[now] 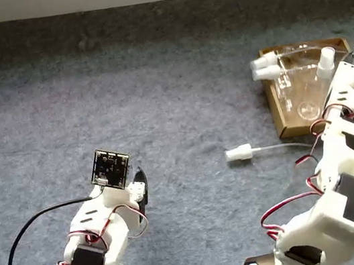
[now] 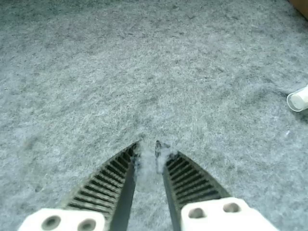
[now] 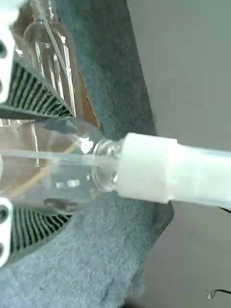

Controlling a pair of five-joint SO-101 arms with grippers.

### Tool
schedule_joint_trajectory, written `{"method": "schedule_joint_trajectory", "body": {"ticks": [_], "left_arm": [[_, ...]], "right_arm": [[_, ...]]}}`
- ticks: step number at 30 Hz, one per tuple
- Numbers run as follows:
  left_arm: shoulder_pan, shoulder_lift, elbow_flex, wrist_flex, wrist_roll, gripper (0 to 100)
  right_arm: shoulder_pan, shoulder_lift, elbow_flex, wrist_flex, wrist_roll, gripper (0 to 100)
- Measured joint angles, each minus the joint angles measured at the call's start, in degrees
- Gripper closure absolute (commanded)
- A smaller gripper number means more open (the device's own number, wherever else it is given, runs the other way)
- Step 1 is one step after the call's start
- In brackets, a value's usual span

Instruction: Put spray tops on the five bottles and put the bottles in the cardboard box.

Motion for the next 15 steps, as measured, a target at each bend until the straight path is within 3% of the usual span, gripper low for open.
{"method": "schedule_joint_trajectory", "body": {"ticks": [15], "left_arm": [[0.00, 0.00, 0.00, 0.00, 0.00, 99]], "right_arm": [[0.00, 6.07, 0.00, -1.93, 0.00, 86.4]]}}
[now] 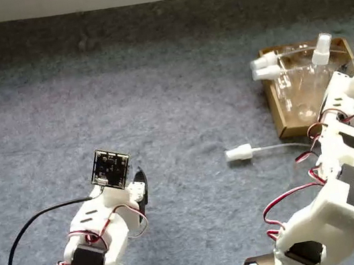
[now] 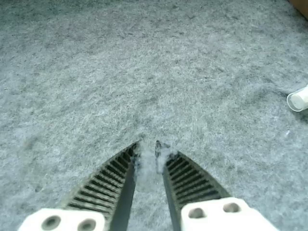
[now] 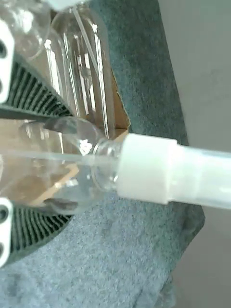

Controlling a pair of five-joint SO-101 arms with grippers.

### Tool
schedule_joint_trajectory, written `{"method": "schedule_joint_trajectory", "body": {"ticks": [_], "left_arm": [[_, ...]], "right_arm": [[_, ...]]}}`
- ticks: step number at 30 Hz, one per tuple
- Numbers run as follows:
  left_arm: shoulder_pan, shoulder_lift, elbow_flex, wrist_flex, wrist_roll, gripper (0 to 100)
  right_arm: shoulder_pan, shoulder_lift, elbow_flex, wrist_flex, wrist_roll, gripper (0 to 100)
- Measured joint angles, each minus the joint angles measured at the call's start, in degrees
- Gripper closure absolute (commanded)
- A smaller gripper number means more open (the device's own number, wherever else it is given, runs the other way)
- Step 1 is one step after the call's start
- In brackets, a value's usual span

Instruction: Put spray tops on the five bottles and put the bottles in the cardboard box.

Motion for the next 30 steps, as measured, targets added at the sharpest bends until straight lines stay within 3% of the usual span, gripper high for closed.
{"method": "schedule_joint_trajectory", "body": {"ticks": [20, 30], "left_arm": [[0.00, 0.00, 0.44, -2.81, 0.00, 99], [0.00, 0.00, 0.44, -3.52, 0.00, 99]], "right_arm": [[1.41, 12.04, -0.26, -17.23, 0.44, 86.4], [1.23, 12.66, -0.26, -18.02, 5.19, 86.1]]}}
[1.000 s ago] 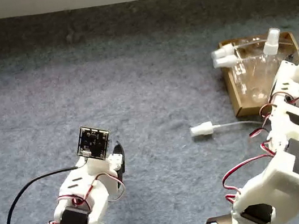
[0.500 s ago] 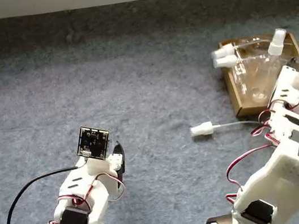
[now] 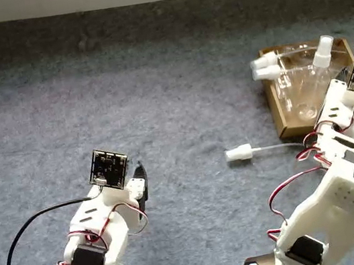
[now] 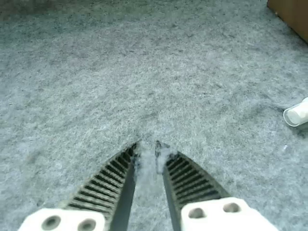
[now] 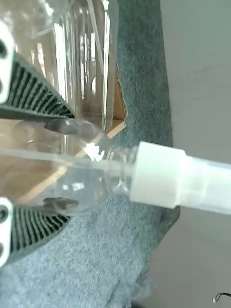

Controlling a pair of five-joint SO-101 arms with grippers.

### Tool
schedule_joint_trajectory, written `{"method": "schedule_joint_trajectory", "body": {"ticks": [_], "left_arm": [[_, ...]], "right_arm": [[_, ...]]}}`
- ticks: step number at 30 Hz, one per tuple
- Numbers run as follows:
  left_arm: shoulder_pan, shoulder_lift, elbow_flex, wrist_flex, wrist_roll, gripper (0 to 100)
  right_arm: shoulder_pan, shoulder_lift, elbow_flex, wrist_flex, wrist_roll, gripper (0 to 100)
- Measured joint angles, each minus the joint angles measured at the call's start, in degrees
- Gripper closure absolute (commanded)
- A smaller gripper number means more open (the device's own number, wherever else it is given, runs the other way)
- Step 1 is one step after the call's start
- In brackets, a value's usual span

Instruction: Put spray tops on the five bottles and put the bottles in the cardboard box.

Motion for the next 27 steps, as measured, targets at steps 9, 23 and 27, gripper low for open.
{"method": "schedule_joint_trajectory", "body": {"ticks": [9, 23, 27], "left_arm": [[0.00, 0.00, 0.00, 0.00, 0.00, 99], [0.00, 0.00, 0.00, 0.00, 0.00, 99], [0.00, 0.00, 0.00, 0.00, 0.00, 99]], "right_arm": [[0.00, 0.00, 0.00, -0.53, 0.35, 85.0], [0.00, 0.18, 0.00, -0.53, 0.44, 75.6], [0.00, 0.18, 0.00, -0.53, 0.44, 75.6]]}}
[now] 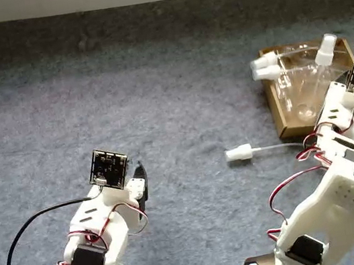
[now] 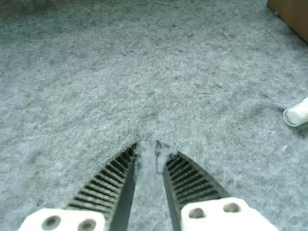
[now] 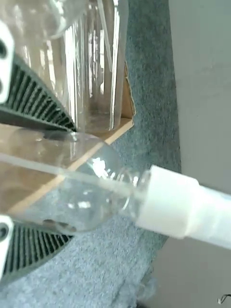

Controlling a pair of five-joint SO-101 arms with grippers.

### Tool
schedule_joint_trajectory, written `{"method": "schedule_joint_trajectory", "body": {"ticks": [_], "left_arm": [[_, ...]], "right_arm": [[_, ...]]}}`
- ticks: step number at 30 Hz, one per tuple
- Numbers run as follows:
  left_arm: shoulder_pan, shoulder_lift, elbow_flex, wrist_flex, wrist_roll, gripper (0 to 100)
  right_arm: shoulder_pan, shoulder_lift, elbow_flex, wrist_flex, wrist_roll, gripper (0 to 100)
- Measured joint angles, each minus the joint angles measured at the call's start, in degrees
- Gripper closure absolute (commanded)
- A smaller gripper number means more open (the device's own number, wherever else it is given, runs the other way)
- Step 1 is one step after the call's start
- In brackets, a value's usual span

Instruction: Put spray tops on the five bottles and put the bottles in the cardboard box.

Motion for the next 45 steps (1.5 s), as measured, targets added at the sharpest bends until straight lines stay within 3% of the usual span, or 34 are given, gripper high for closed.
{"method": "schedule_joint_trajectory", "body": {"ticks": [8, 33, 45], "left_arm": [[0.00, 0.00, 0.00, 0.00, 0.00, 99], [0.00, 0.00, 0.00, -0.35, 0.00, 99], [0.00, 0.00, 0.00, -0.35, 0.00, 99]], "right_arm": [[0.00, -0.35, 0.09, 0.00, 0.00, 70.8], [0.09, -2.81, 0.09, 0.00, 0.00, 70.7], [0.09, -2.81, 0.09, 0.00, 5.19, 70.6]]}}
